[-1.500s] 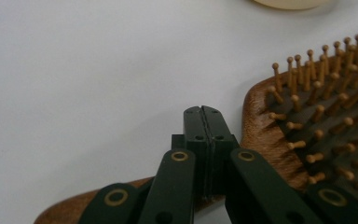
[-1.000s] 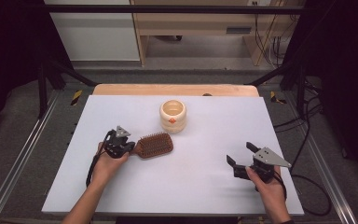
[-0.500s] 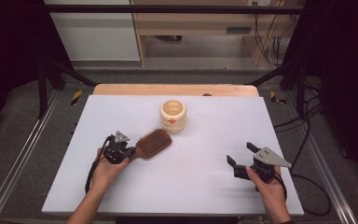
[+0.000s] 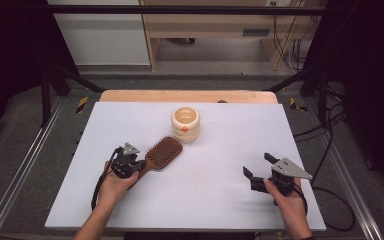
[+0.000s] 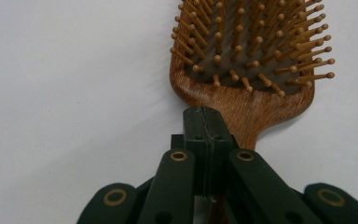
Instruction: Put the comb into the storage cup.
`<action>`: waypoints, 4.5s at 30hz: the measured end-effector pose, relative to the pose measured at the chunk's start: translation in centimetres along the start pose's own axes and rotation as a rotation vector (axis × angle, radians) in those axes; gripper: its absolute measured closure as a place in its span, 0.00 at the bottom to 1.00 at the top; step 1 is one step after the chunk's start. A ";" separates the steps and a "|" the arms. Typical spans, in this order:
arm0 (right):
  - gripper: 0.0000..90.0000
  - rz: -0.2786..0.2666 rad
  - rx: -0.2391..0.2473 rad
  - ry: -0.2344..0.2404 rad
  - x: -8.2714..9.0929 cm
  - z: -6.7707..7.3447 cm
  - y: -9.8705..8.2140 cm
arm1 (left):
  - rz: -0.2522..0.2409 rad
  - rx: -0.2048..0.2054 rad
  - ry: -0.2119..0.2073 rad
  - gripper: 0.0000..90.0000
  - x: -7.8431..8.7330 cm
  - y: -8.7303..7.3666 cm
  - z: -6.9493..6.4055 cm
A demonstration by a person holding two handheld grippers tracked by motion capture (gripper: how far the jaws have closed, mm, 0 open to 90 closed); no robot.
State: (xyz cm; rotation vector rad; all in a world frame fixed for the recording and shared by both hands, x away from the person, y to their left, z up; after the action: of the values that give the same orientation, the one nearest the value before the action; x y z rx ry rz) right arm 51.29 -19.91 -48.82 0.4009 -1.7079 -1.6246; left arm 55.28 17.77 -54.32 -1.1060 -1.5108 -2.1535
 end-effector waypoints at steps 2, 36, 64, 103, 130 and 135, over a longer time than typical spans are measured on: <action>0.09 0.000 -0.002 0.000 0.0 0.0 0.0 | 0.001 0.001 -0.002 1.00 0.1 0.0 -0.1; 0.08 0.006 -0.010 -0.003 0.0 -0.1 -0.2 | 0.097 -0.072 0.021 0.30 2.3 2.0 -1.3; 0.08 0.009 -0.014 0.003 0.0 0.0 -0.2 | 0.312 -0.144 -0.069 0.53 0.8 0.3 -2.5; 0.08 0.011 -0.013 0.011 0.0 0.0 -0.2 | 0.264 -0.184 -0.040 0.80 0.8 -0.1 -2.2; 0.08 0.011 -0.009 0.014 -0.1 0.3 -0.2 | -0.008 -0.113 -0.017 0.80 2.9 -0.5 -1.5; 0.07 0.014 0.000 0.018 -0.3 0.5 -0.2 | -0.077 -0.054 -0.022 0.80 3.0 -0.5 -1.3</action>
State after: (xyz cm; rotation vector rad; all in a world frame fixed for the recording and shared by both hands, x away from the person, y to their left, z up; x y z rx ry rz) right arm 51.09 -19.41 -49.00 0.4016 -1.6939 -1.6067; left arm 52.46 17.42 -52.72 -1.1099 -1.5372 -2.2524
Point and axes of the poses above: each handheld gripper's, and its own axes: x roughly backward along the jaws, y roughly out of its top, z roughly to its left, the point moved 10 cm from there along -x, roughly forward along the jaws, and after that the axes turned 13 degrees about y, right-handed, at the moved point
